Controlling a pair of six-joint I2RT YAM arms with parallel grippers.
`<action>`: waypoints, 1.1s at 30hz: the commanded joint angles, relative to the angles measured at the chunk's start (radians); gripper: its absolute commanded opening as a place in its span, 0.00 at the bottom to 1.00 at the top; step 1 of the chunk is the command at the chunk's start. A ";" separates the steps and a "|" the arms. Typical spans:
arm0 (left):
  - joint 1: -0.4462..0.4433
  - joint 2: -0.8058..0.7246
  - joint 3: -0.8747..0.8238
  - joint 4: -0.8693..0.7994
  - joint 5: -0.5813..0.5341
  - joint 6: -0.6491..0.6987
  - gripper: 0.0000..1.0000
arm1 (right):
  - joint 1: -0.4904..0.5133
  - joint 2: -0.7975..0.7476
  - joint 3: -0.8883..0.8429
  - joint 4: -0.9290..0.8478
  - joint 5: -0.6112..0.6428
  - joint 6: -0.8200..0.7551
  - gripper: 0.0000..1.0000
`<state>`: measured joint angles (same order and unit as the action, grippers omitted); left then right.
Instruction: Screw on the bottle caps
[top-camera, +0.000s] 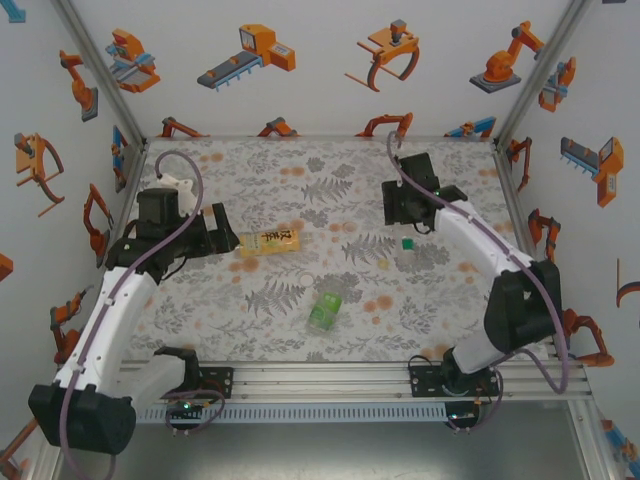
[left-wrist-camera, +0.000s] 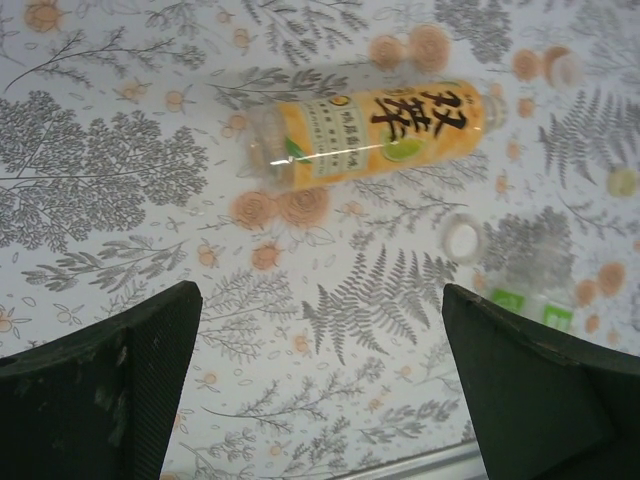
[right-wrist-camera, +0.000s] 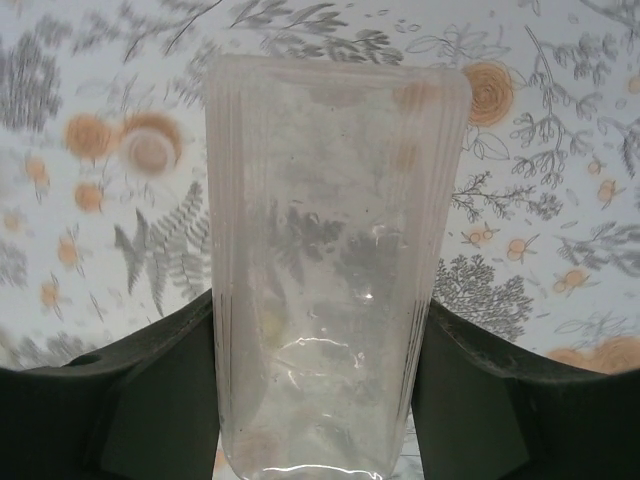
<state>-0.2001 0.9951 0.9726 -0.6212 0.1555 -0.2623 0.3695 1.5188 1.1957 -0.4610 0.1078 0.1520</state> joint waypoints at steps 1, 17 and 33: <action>-0.024 -0.061 0.043 -0.068 0.076 -0.015 1.00 | 0.059 -0.124 -0.081 0.075 -0.065 -0.318 0.28; -0.266 -0.040 0.221 -0.075 0.196 -0.053 1.00 | 0.415 -0.505 -0.289 0.160 0.107 -1.323 0.14; -0.630 0.021 0.206 0.188 0.201 -0.070 0.98 | 0.693 -0.662 -0.354 0.307 0.082 -1.615 0.01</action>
<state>-0.7864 1.0348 1.2095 -0.5423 0.3637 -0.3222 1.0248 0.8764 0.8520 -0.2073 0.1753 -1.3960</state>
